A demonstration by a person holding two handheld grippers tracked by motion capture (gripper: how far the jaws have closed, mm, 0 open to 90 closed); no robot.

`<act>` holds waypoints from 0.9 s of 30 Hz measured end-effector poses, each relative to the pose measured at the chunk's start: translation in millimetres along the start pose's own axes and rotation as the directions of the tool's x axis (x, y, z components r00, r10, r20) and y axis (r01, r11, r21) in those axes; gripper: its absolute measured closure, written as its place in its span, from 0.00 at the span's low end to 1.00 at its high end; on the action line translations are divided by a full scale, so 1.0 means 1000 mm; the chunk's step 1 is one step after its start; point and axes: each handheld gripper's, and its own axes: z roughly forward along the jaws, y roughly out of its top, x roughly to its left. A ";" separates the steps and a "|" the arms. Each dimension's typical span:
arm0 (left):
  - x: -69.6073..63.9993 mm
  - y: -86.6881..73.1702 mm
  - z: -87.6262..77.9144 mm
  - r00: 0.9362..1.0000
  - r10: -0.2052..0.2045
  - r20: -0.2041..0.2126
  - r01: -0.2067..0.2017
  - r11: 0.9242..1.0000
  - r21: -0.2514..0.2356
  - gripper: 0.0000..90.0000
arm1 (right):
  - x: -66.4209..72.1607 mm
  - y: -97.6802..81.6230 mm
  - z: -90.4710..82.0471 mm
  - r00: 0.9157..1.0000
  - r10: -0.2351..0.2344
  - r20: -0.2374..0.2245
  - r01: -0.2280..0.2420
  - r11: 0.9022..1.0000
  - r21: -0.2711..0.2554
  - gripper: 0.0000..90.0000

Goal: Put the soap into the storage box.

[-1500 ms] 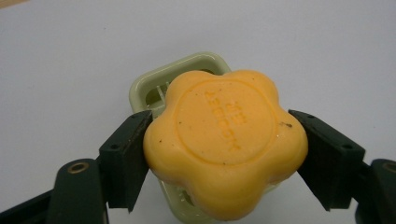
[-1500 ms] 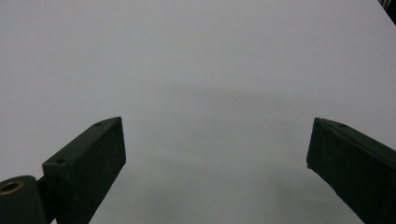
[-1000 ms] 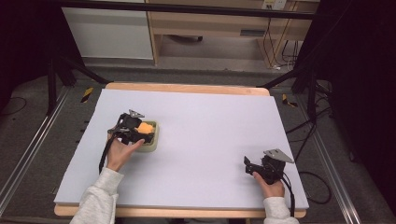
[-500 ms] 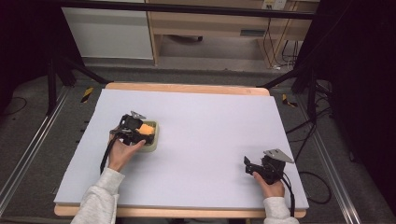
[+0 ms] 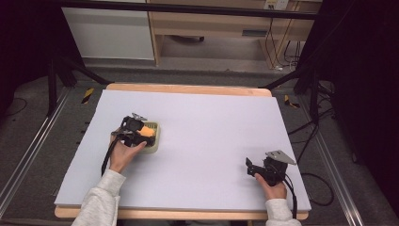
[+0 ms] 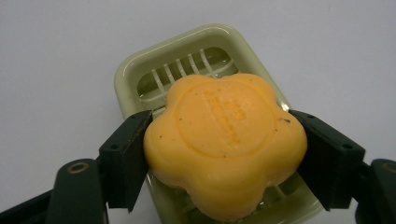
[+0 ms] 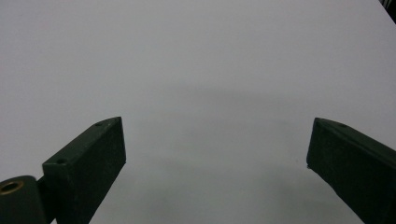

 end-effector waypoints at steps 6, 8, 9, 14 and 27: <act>-0.002 0.000 0.001 1.000 0.006 0.001 -0.006 1.000 0.003 0.28 | 0.000 0.000 0.000 1.000 -0.001 0.001 0.001 1.000 0.000 0.06; -0.002 0.000 0.002 1.000 0.007 0.000 -0.007 1.000 0.005 0.28 | 0.000 0.000 0.000 1.000 0.000 0.000 0.000 1.000 0.000 0.06; -0.003 0.000 0.002 1.000 0.008 0.001 -0.008 1.000 0.006 0.28 | 0.000 0.000 0.000 1.000 0.000 0.000 0.000 1.000 0.000 0.06; -0.003 0.000 0.002 1.000 0.009 -0.001 -0.009 1.000 0.004 0.28 | 0.000 0.000 0.000 1.000 -0.001 0.000 0.001 1.000 0.000 0.06; -0.003 -0.001 0.003 1.000 0.003 -0.001 -0.003 1.000 0.001 0.27 | 0.000 0.000 0.000 1.000 -0.005 0.003 0.005 1.000 -0.002 0.06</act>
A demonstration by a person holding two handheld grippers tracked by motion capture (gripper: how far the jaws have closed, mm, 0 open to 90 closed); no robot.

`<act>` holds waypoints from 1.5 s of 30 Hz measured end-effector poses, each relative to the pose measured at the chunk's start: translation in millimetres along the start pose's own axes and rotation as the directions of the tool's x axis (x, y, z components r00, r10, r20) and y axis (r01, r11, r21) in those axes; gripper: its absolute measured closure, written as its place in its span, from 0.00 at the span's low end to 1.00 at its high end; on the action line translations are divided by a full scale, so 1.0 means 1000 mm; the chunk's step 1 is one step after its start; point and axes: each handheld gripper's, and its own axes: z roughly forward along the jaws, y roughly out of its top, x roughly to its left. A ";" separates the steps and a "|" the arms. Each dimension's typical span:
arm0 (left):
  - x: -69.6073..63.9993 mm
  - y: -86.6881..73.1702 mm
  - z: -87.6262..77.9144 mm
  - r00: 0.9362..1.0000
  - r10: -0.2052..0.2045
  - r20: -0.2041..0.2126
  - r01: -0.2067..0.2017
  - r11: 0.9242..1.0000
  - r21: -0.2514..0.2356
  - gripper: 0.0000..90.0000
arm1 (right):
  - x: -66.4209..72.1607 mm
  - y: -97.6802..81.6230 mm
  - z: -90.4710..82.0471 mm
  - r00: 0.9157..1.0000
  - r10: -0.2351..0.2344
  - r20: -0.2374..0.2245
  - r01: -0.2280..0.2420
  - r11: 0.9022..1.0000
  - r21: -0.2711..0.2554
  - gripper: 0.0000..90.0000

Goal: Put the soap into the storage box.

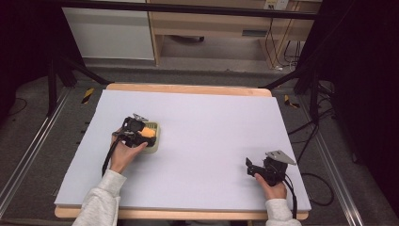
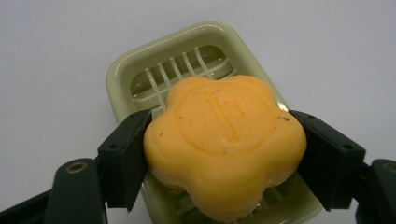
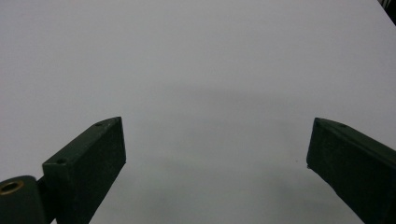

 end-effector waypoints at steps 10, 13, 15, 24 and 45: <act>0.001 0.001 -0.001 1.000 -0.003 0.002 0.003 1.000 0.000 0.23 | 0.000 0.000 0.000 1.000 -0.001 -0.001 0.001 1.000 0.000 0.06; 0.001 0.001 -0.001 1.000 -0.002 0.003 0.002 1.000 0.000 0.22 | 0.000 0.000 0.000 1.000 0.000 -0.003 0.000 1.000 0.000 0.06; 0.000 0.001 -0.002 1.000 -0.004 0.006 0.004 1.000 -0.005 0.22 | 0.000 0.000 0.000 1.000 -0.002 -0.003 0.002 1.000 0.000 0.06; -0.002 0.003 -0.012 1.000 -0.002 0.014 0.002 1.000 -0.030 0.20 | 0.000 0.000 0.000 1.000 -0.003 -0.001 0.003 1.000 -0.002 0.06; 0.003 -0.023 -0.046 0.999 -0.027 0.027 0.031 0.983 -0.179 0.26 | -0.001 0.000 -0.001 1.000 0.011 -0.001 -0.011 1.000 -0.010 0.06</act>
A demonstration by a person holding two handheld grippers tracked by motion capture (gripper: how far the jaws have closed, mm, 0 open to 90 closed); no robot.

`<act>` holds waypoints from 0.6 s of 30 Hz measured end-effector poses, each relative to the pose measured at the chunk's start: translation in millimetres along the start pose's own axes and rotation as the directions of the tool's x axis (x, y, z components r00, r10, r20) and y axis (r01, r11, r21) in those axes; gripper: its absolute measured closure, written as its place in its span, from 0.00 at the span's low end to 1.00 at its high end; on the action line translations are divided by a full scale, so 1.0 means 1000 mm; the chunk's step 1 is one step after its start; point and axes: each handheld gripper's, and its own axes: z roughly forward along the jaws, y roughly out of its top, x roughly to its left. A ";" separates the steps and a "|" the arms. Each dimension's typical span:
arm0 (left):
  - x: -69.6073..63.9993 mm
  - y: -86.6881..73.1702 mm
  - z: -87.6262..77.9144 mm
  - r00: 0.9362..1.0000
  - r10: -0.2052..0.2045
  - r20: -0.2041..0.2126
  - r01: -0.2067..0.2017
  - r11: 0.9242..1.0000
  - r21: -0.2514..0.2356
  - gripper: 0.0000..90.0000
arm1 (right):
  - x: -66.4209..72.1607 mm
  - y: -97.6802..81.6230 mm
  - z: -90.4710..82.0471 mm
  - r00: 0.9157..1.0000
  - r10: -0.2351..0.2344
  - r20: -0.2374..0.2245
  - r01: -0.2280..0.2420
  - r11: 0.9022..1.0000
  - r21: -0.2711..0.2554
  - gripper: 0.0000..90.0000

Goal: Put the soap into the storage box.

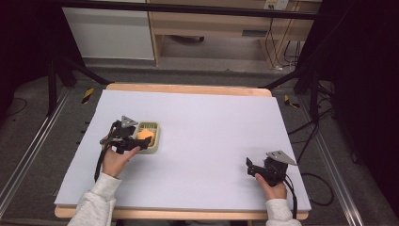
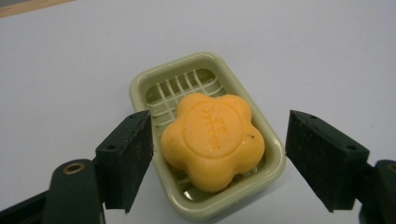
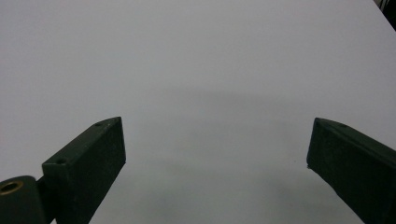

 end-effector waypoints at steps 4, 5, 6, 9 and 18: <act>0.006 -0.009 -0.010 1.000 -0.026 -0.012 0.026 0.999 -0.034 0.27 | 0.000 0.000 0.000 1.000 0.001 0.001 -0.001 1.000 -0.001 0.05; 0.007 -0.012 -0.012 0.999 -0.032 -0.014 0.031 0.999 -0.043 0.27 | 0.000 0.000 0.000 1.000 0.001 0.002 -0.001 1.000 -0.002 0.05; 0.007 -0.015 -0.014 0.999 -0.032 -0.018 0.031 0.998 -0.054 0.28 | 0.000 0.000 0.000 1.000 0.001 0.003 -0.001 1.000 -0.002 0.05; 0.009 -0.024 -0.020 0.999 -0.034 -0.022 0.033 0.997 -0.071 0.28 | 0.000 0.000 0.000 1.000 0.002 0.005 -0.002 1.000 -0.002 0.05; 0.022 -0.056 -0.032 0.997 -0.069 -0.037 0.065 0.994 -0.089 0.28 | 0.000 0.000 0.000 1.000 0.000 0.006 0.000 1.000 -0.006 0.05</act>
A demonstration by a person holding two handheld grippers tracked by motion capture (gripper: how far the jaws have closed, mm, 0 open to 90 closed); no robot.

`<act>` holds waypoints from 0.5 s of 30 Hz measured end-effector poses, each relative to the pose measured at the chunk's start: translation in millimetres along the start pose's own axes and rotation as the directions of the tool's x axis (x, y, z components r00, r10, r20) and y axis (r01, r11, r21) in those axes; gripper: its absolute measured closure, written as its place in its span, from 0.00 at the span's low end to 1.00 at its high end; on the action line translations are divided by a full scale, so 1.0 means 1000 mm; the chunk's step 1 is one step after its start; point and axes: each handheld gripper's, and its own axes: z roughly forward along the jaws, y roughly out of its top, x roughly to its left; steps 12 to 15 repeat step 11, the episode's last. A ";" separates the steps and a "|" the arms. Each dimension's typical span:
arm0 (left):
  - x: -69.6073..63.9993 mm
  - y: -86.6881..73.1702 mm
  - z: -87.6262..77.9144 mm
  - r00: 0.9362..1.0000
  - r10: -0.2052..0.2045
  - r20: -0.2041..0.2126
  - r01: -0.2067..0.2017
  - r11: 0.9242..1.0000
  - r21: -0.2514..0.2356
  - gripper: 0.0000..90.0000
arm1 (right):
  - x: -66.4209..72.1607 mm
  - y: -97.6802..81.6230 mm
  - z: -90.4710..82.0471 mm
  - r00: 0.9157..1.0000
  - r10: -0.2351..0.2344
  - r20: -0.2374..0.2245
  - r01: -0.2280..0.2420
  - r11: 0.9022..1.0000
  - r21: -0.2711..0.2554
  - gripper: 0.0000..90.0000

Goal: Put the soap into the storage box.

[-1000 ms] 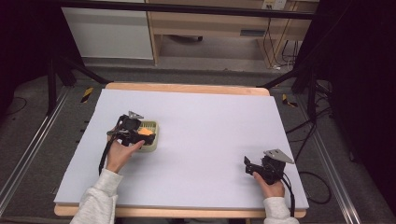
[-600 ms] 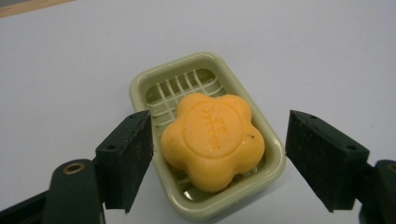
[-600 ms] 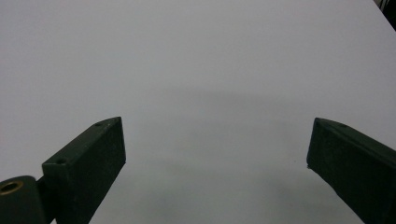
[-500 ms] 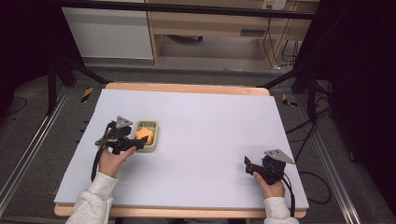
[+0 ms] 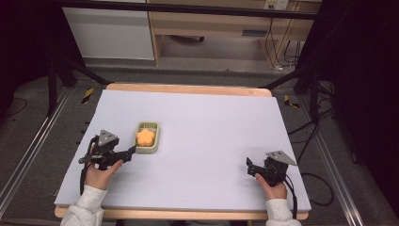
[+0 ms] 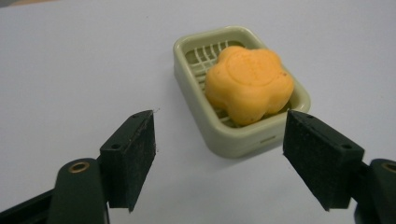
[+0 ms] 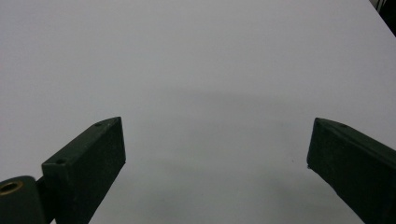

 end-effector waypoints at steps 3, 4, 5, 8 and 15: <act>0.007 -0.011 -0.004 1.000 -0.017 -0.005 0.017 1.000 0.008 0.27 | 0.000 0.000 0.000 1.000 0.002 0.001 -0.002 1.000 0.001 0.05; 0.009 -0.014 -0.005 1.000 -0.021 -0.006 0.021 1.000 0.012 0.27 | 0.000 0.000 0.000 1.000 0.004 0.002 -0.004 1.000 0.002 0.05; 0.011 -0.020 -0.006 1.000 -0.028 -0.009 0.028 0.999 0.019 0.27 | 0.000 0.000 0.000 1.000 0.005 0.002 -0.005 1.000 0.002 0.05; 0.015 -0.031 -0.009 0.999 -0.031 -0.015 0.032 0.999 0.039 0.27 | 0.000 0.000 0.000 1.000 0.009 0.002 -0.009 1.000 0.005 0.05; 0.018 -0.038 -0.012 0.999 -0.032 -0.027 0.033 0.998 0.052 0.26 | 0.000 0.000 0.000 1.000 0.007 0.003 -0.007 1.000 0.005 0.05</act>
